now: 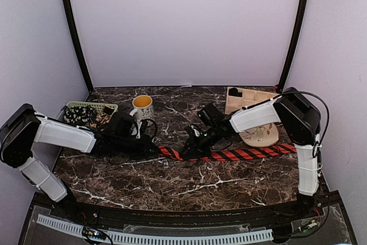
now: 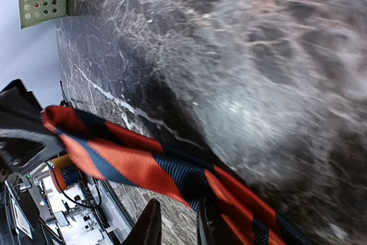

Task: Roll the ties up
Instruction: Fold the tie at the center of the board.

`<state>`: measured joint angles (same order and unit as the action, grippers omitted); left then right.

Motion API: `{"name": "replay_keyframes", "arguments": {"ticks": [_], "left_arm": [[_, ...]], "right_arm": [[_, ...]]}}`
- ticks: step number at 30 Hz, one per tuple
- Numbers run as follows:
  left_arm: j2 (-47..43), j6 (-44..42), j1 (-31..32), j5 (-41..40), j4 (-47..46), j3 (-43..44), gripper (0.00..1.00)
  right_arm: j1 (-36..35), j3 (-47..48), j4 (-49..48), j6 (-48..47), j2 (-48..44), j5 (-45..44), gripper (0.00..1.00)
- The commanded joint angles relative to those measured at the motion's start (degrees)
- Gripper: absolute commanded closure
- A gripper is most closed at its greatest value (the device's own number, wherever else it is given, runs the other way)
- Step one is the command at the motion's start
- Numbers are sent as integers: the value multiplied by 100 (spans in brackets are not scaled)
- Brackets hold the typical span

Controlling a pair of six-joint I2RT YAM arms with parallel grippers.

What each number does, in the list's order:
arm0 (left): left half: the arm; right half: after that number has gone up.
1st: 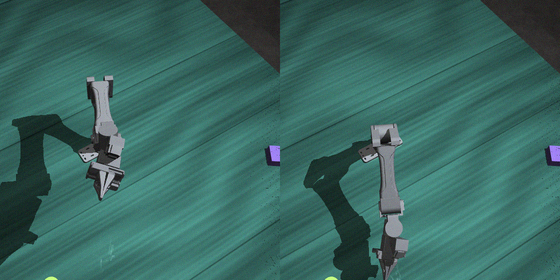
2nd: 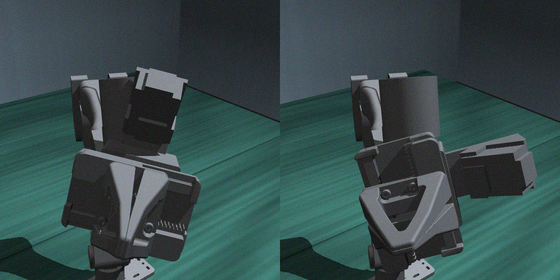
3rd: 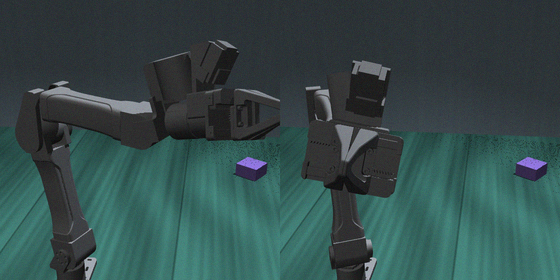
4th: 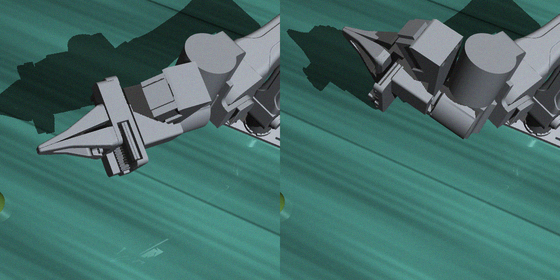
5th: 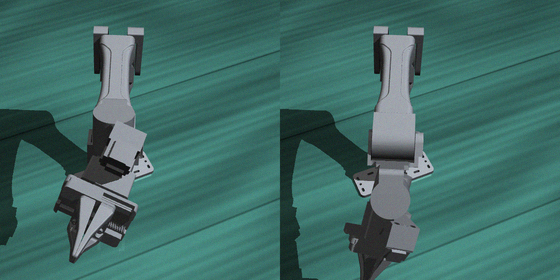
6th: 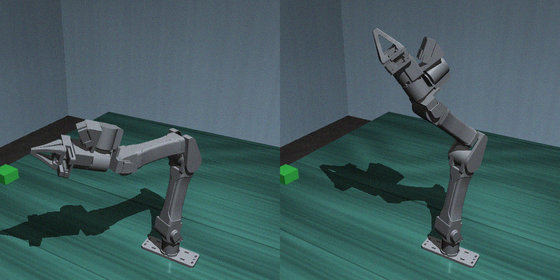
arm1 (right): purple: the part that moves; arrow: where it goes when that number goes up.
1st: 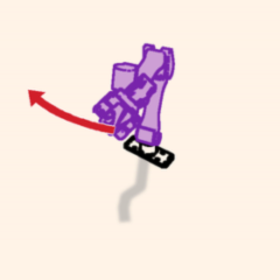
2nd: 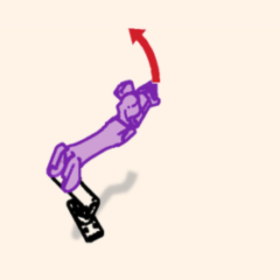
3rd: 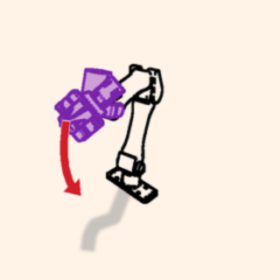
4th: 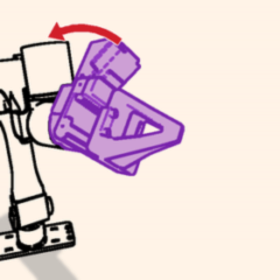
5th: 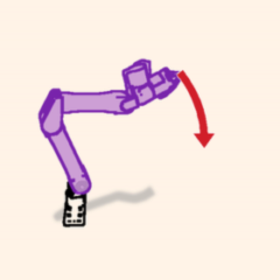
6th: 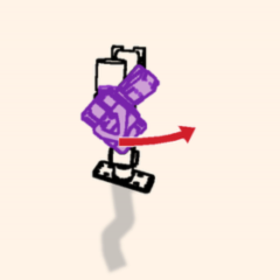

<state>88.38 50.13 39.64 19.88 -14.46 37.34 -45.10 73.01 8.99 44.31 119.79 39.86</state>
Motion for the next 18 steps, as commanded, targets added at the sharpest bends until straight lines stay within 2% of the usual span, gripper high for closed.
{"name": "replay_keyframes", "arguments": {"ticks": [1,7,11,18], "left_arm": [[-373,-422,-26,33,520,120,100],[-485,-610,-1,370,320,368,100],[-258,-637,15,717,112,544,100],[-123,-697,35,623,260,628,100]], "right_arm": [[-237,284,11,27,297,-46,80],[-445,789,104,98,677,27,80],[-499,1161,213,86,833,48,80],[-311,891,469,-126,281,-131,76]]}}
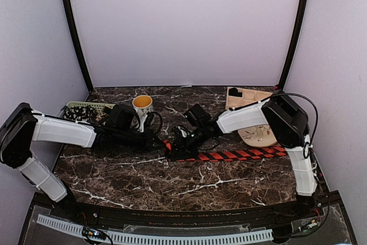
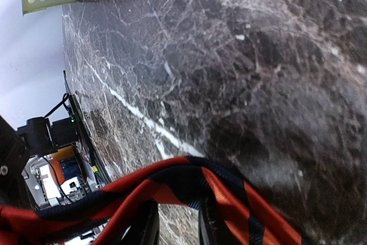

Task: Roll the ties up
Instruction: Fold the tie at the center of the board.

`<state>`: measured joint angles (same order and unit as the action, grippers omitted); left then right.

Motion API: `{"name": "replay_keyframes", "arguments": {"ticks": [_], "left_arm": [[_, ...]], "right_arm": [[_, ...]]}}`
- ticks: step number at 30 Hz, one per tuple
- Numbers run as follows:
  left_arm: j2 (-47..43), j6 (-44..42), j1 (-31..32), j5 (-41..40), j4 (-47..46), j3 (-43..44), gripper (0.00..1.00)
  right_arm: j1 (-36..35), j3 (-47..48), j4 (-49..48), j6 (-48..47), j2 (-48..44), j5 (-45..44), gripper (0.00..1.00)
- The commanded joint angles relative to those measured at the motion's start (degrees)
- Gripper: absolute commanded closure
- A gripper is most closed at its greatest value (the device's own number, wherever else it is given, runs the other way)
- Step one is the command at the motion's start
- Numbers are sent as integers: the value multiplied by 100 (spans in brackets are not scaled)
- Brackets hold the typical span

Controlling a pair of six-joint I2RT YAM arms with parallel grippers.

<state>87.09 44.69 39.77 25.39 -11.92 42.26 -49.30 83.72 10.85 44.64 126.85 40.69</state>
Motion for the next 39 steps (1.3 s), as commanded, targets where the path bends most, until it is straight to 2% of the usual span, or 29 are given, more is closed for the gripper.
{"name": "replay_keyframes", "arguments": {"ticks": [1,13,21,22,24,26,29,33,39], "left_arm": [[14,-172,22,45,82,151,100],[512,-532,198,36,433,668,100],[1468,-493,448,177,301,1418,99],[1554,-429,453,200,242,1439,95],[1720,-368,453,311,83,1440,79],[1870,-306,453,386,2,1435,69],[2041,-133,445,443,-186,1355,63],[2186,17,442,491,-444,1261,81],[2295,225,445,606,-981,1126,90]], "right_arm": [[168,-286,318,-201,-565,-258,75],[594,-1082,199,-206,-1617,-135,54],[789,-1562,-328,219,-1750,158,50],[790,-1587,-337,232,-1751,164,50],[790,-1627,-336,246,-1736,172,49],[799,-1642,-309,251,-1718,156,48],[799,-1615,-235,239,-1649,96,48],[795,-1558,-207,255,-1530,98,50],[756,-1412,16,156,-1339,104,57]]}}
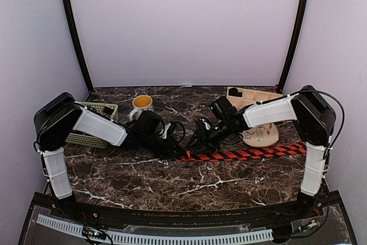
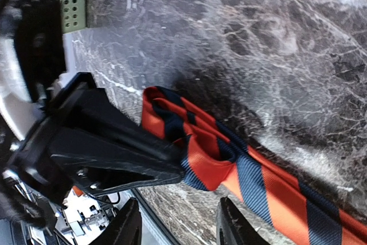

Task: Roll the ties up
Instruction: Fold the tie at the center of the board.

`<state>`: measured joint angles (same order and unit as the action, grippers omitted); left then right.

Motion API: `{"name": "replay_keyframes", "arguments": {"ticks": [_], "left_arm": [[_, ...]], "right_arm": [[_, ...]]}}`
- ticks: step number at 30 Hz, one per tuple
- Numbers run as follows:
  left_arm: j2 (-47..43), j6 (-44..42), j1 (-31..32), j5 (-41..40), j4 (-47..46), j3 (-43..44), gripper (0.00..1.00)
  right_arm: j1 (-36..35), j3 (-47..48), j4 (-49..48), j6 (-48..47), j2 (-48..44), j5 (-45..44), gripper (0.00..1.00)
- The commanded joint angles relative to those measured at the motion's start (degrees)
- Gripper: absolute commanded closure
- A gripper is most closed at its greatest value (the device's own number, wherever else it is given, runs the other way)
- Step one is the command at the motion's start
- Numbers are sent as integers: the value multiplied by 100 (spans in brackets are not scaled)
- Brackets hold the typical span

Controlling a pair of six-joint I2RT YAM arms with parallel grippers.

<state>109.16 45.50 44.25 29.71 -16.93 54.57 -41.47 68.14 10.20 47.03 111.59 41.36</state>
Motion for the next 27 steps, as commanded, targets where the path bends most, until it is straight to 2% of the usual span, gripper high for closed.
{"name": "replay_keyframes", "arguments": {"ticks": [1,8,17,21,27], "left_arm": [[114,169,-4,192,-522,-121,93],[191,293,-4,280,-751,-218,99],[186,186,-4,510,-858,-226,94],[-278,-105,-11,364,-735,-412,81],[-1407,-1539,-39,-428,116,-722,52]], "right_arm": [[-27,159,131,-106,228,39,58],[-45,190,154,-105,367,-39,63],[-62,341,167,-41,614,-78,69],[-63,331,402,-198,707,-237,73],[-63,211,446,-263,700,-388,78]]}}
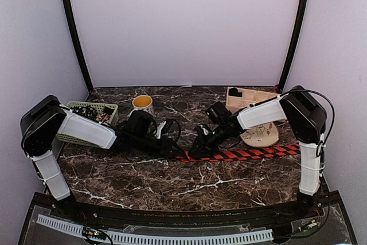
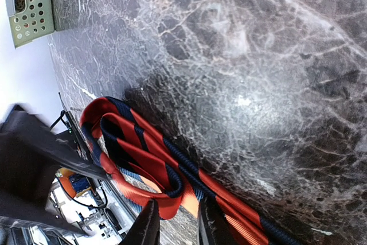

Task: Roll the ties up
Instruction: Fold the tie at the center of the board.

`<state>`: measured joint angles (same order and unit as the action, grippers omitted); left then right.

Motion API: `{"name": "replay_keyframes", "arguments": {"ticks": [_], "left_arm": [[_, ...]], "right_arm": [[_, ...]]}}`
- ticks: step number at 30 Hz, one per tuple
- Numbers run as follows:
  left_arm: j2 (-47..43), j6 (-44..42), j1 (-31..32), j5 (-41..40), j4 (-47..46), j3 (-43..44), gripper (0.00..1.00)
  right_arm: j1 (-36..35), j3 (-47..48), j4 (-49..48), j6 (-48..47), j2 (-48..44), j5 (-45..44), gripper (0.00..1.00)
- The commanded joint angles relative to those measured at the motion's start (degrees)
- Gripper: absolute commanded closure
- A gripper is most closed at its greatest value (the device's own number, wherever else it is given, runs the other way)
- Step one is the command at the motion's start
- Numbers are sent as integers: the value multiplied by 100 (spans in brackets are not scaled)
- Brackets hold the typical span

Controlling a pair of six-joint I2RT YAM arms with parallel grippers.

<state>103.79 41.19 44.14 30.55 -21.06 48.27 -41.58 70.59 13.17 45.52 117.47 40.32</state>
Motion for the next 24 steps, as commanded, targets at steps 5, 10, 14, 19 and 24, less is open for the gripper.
{"name": "replay_keyframes", "arguments": {"ticks": [5,10,14,19,24], "left_arm": [[-1477,-2763,-35,-1116,1145,-93,40],[-1841,-3467,-37,-1517,944,-217,10],[-1547,-4001,-117,-1366,1086,-116,1],[-1338,-5060,-236,-717,840,-218,1],[-680,-5990,-219,-494,932,-9,1]], "right_arm": [[-52,29,157,-122,103,-320,78],[-52,154,245,-157,126,-336,79],[-52,298,368,-225,159,-369,79],[-52,444,483,-280,214,-400,79],[-52,490,565,-311,250,-403,79]]}}
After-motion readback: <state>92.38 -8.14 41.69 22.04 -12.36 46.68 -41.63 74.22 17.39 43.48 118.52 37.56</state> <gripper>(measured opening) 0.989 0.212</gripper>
